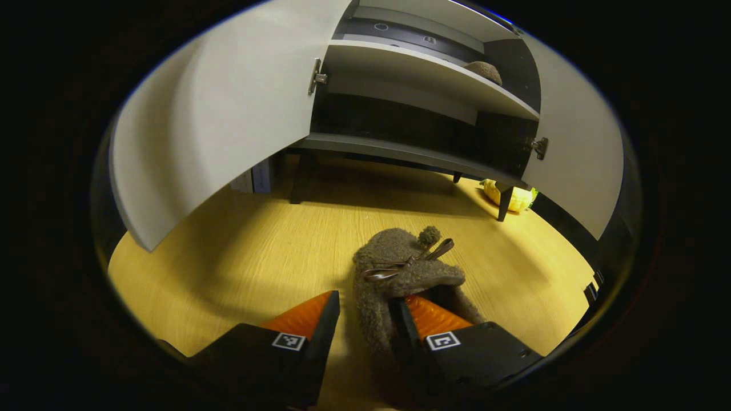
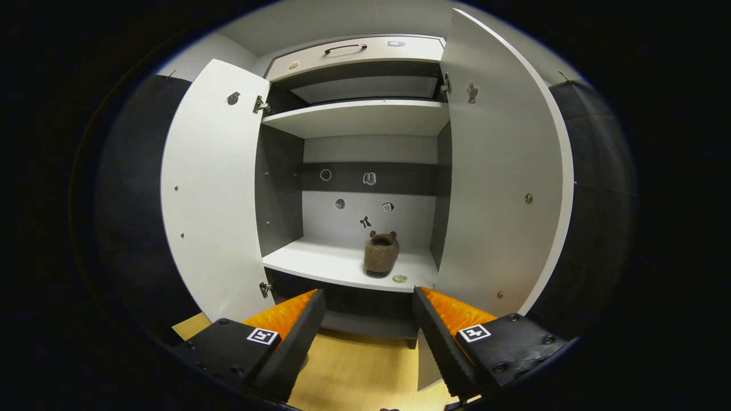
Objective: Grab one shoe with the right hand and put it into the shoe cabinet, grab the other shoe with the left hand and put it into the shoe cabinet; then close the right door with the right hand and the left door with the left hand.
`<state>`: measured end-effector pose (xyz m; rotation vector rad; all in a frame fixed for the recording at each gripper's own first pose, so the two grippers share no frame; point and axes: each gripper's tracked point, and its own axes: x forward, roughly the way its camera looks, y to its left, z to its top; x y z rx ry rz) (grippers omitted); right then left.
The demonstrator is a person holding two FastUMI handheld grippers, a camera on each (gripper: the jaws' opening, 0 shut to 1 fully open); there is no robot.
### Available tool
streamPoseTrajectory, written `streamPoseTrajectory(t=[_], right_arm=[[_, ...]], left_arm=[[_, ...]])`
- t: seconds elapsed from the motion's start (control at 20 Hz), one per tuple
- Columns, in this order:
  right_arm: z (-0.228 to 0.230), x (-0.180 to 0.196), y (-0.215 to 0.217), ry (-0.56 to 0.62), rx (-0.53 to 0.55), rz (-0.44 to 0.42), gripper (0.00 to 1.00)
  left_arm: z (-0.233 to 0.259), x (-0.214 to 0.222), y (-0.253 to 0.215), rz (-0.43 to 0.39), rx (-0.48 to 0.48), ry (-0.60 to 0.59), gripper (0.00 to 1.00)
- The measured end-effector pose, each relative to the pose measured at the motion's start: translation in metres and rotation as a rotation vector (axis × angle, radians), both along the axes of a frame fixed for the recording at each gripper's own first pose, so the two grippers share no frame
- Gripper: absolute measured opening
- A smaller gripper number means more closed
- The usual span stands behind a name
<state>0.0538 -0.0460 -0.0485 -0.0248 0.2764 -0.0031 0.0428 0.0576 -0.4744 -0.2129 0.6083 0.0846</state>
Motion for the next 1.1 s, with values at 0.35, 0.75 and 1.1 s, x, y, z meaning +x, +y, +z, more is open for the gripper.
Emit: streamPoseTrajectory(t=[0.35, 0.75, 1.1], right_arm=[[-0.003, -0.003, 0.0, 0.014, -0.003, 0.003, 0.98], [0.003, -0.009, 0.0, -0.011, 0.054, 0.027, 0.98], [0.017, -0.012, 0.002, -0.052, 0.165, 0.064, 0.98]], left_arm=[[0.004, 0.001, 0.004, -0.007, 0.068, 0.036, 0.05], [0.123, -0.028, -0.01, -0.018, 0.074, -0.098, 0.05], [0.286, -0.037, -0.004, 0.04, 0.149, -0.217, 0.05]])
